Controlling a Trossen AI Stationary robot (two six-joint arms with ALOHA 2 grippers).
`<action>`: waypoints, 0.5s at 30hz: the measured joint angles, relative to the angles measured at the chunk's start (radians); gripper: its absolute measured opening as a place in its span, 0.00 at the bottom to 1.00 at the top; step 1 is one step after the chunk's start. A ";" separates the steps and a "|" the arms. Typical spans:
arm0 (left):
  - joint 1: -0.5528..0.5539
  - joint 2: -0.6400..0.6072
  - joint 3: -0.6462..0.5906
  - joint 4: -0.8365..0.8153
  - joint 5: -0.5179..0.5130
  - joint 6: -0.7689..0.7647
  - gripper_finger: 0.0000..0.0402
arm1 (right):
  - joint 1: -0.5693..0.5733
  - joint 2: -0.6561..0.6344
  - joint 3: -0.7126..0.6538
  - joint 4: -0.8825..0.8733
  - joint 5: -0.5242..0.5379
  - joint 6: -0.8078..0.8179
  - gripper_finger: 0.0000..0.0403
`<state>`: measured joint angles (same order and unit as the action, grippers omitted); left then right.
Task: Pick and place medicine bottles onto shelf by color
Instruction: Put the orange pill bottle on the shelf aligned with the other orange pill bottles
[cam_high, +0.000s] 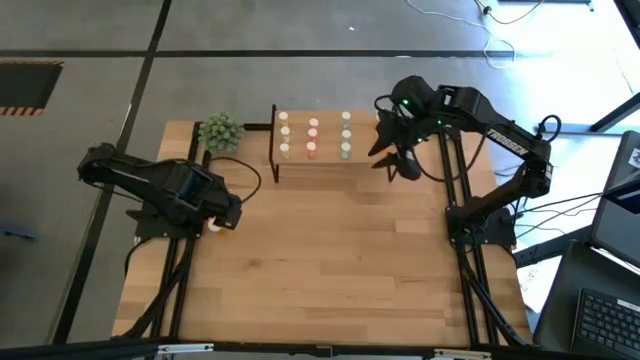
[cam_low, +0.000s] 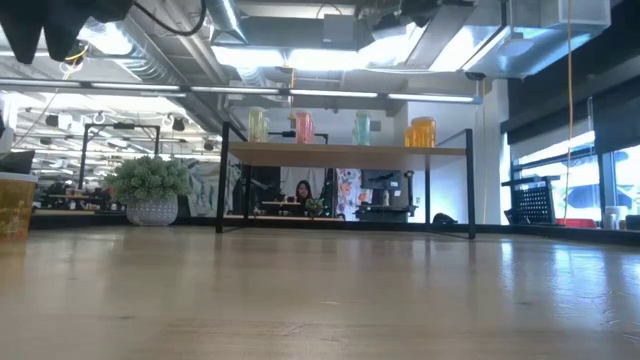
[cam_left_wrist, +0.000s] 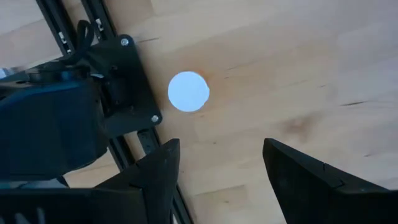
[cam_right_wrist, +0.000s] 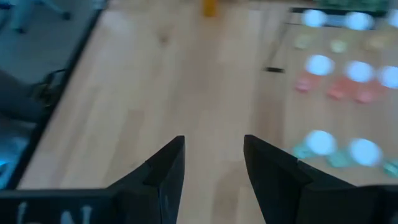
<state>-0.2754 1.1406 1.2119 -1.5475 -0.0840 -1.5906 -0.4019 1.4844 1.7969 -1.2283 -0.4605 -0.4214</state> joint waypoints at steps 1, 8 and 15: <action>-0.001 0.000 -0.008 0.004 0.001 0.001 0.56 | 0.000 -0.002 0.000 -0.011 -0.026 -0.017 0.42; -0.001 0.000 -0.016 0.008 -0.008 0.102 0.56 | 0.000 -0.016 0.000 -0.059 -0.073 -0.033 0.42; -0.001 0.000 -0.016 0.010 -0.009 0.190 0.56 | 0.000 -0.015 0.000 -0.066 -0.045 -0.030 0.42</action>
<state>-0.2764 1.1404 1.1957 -1.5373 -0.0929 -1.4010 -0.4023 1.4696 1.7969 -1.2944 -0.5057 -0.4513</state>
